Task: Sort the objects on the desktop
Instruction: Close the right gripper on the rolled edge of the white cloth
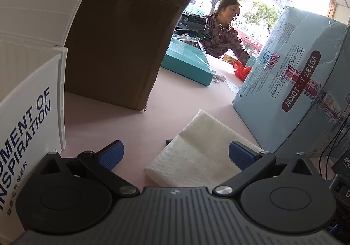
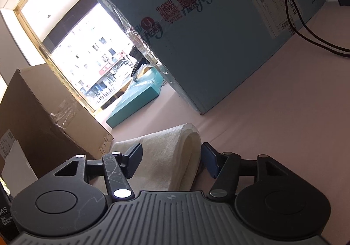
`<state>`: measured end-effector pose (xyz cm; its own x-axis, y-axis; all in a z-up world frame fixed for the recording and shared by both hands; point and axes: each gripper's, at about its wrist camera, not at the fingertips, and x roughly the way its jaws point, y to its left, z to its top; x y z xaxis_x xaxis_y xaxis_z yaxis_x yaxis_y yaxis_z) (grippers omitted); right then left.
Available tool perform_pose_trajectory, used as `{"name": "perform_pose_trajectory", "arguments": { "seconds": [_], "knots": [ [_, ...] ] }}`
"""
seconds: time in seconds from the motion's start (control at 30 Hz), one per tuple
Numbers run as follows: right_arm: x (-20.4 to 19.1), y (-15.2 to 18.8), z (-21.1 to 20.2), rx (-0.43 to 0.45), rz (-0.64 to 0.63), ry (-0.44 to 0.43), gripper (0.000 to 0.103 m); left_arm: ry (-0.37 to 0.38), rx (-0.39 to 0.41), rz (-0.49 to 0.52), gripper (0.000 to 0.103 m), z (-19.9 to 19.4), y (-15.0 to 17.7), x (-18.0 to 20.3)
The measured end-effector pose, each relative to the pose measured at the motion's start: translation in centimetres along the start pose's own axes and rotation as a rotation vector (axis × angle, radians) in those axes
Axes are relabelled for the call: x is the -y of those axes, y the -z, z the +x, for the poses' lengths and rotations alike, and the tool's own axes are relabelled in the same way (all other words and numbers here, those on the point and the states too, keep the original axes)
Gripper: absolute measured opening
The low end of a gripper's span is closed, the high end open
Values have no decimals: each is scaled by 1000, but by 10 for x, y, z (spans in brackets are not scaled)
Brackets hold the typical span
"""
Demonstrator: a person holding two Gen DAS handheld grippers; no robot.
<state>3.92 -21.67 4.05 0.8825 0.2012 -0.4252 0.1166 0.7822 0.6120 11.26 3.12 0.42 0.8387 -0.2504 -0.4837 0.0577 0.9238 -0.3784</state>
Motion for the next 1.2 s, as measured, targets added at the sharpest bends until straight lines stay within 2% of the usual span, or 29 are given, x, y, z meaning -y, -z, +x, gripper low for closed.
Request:
{"name": "perform_pose_trajectory", "arguments": {
  "seconds": [0.1, 0.17, 0.27, 0.4, 0.5, 0.57, 0.63, 0.77, 0.93, 1.2],
  "knots": [
    [1, 0, 0, -11, -1, -7, 34, -1, -2, 3, 103, 0, 0, 1],
    [2, 0, 1, -27, -1, -16, 16, 0, -3, 2, 103, 1, 0, 1],
    [2, 0, -1, -21, -4, -11, 13, 2, -5, -1, 103, 1, 0, 0],
    [4, 1, 1, -42, 1, 10, 15, 4, -9, -3, 103, 1, 0, 0],
    [7, 1, 1, -43, 25, 10, 28, 7, -12, -4, 103, 1, 0, 0],
    [7, 1, -2, -25, 23, 20, 47, 12, -15, -3, 103, 1, -1, 0],
    [5, 1, 0, -28, 10, 28, 53, 19, -18, 2, 103, 1, 0, 1],
    [2, 1, 2, -25, -4, 30, 54, 22, -26, 16, 103, 2, 0, 3],
    [3, -2, -4, 45, -5, 21, 54, 20, -27, 17, 103, 2, 1, 4],
    [5, -6, 18, -43, 29, -53, 53, 15, -29, 22, 103, 3, 1, 4]
  ]
}}
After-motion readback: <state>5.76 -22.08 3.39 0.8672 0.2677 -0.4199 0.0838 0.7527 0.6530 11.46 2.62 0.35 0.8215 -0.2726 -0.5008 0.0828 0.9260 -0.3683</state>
